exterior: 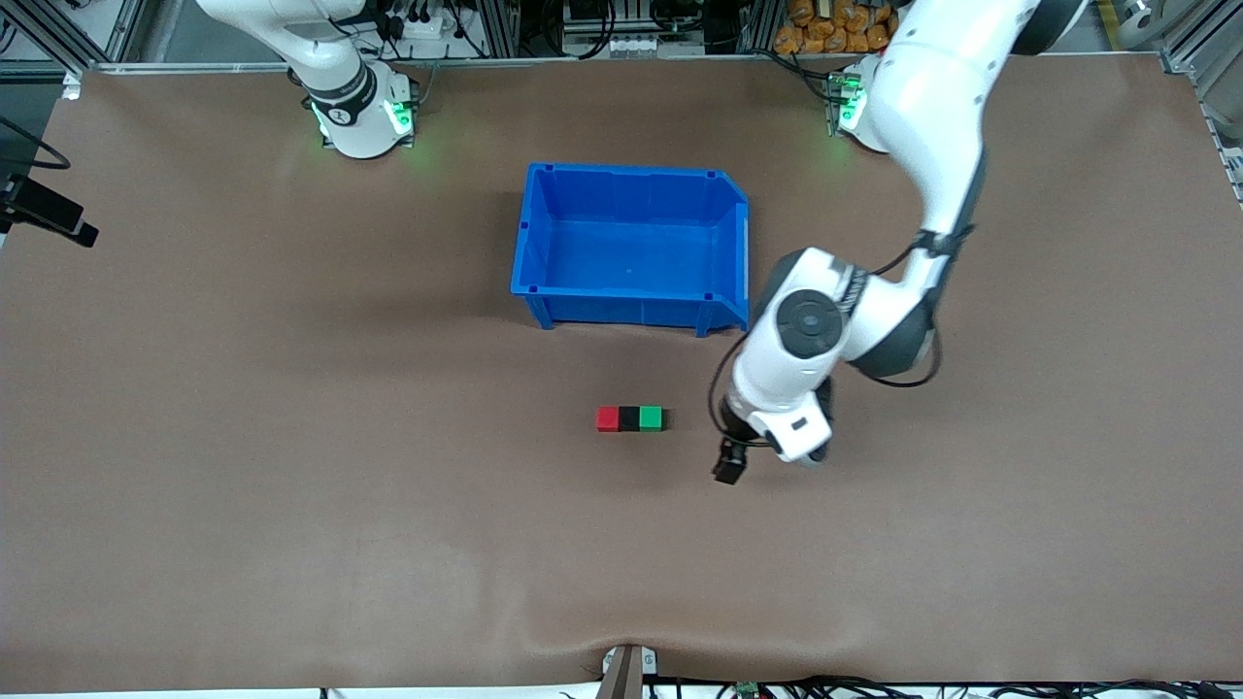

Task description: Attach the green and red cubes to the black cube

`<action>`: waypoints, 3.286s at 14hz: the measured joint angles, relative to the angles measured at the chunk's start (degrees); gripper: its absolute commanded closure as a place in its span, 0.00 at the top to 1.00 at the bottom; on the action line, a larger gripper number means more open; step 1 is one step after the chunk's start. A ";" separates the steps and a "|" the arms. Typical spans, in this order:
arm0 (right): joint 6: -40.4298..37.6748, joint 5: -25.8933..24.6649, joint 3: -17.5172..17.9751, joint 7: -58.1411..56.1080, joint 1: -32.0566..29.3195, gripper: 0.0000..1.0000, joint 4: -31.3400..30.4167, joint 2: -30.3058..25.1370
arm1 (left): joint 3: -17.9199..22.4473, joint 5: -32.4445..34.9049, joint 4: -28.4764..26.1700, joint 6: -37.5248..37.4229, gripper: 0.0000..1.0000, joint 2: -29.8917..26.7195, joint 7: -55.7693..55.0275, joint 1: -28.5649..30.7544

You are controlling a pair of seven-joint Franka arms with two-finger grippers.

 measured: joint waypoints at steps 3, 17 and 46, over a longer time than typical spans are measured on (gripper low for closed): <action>-0.01 0.01 0.00 0.00 0.00 1.00 -0.01 0.01 | 0.14 0.01 -0.03 -5.69 1.00 -4.40 15.23 4.69; -0.03 0.06 0.00 0.00 0.00 1.00 -0.03 0.02 | 0.06 0.03 -5.20 -34.26 1.00 -25.66 79.35 22.10; -0.12 0.08 -0.09 0.00 -0.04 1.00 -0.04 0.04 | 4.08 0.85 -10.90 -42.34 1.00 -38.46 98.87 20.41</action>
